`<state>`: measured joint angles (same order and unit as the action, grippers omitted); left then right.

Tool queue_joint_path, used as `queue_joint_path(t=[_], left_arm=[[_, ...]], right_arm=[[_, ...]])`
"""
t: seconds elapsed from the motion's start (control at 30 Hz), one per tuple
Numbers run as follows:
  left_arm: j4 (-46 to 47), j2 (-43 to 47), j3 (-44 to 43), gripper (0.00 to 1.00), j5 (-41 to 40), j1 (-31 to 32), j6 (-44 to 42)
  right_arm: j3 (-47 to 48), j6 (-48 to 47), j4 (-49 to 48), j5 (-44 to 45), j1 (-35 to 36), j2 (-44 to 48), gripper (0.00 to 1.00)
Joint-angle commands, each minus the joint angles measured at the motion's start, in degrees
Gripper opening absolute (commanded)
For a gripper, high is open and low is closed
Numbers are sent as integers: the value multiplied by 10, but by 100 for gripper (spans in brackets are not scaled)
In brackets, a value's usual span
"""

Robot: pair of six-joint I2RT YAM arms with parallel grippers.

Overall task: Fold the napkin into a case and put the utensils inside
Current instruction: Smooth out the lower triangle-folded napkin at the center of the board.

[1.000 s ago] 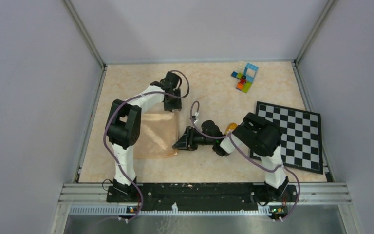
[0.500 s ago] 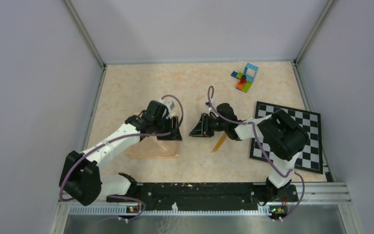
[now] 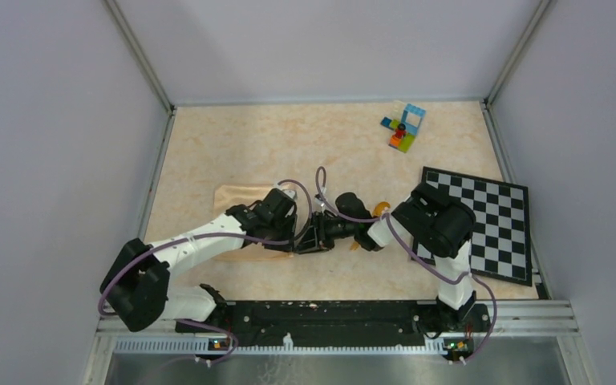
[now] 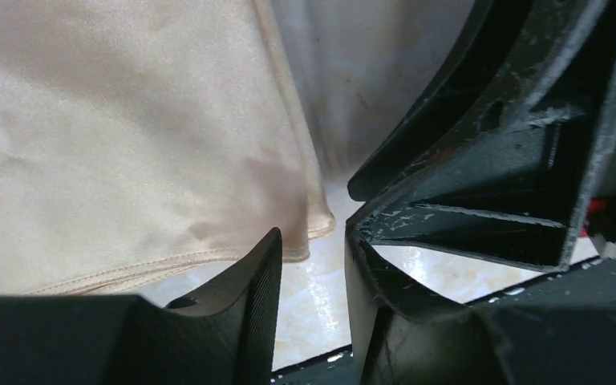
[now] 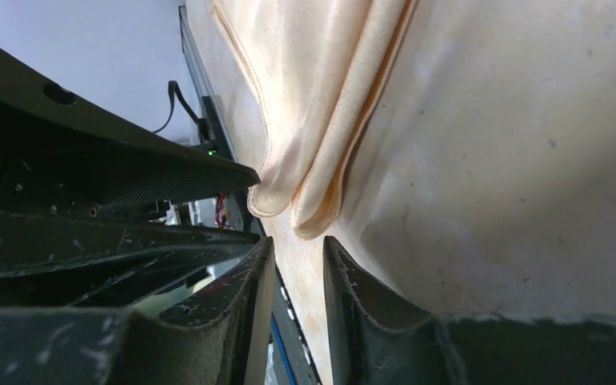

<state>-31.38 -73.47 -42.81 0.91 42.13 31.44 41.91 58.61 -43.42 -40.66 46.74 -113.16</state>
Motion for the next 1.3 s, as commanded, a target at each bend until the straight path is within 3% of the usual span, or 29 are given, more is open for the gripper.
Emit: queue_joint_path(t=[0.0, 0.53, 0.8, 0.9, 1.0, 1.17, 1.27], left_arm=[[5, -29, -24, 39, -35, 7, -8], [12, -64, -28, 8, -31, 21, -6], [34, -47, -30, 1, 3, 24, 8], [20, -57, -36, 4, -1, 24, 7], [4, -47, -37, 18, -4, 24, 9], [-58, 29, -70, 38, -34, 24, 13], [-103, 79, -93, 43, -77, 23, 12]], right_arm=[[-4, 19, -58, 1, 9, -11, 28], [16, 10, -56, 3, 20, -51, 15], [22, 11, -56, 4, 24, -54, 8], [12, 10, -49, 15, 24, -43, 9], [-9, 17, -44, 33, 21, -26, 13], [-36, 27, -58, 32, 18, -1, 33], [-18, 7, -18, 38, 24, 9, 41]])
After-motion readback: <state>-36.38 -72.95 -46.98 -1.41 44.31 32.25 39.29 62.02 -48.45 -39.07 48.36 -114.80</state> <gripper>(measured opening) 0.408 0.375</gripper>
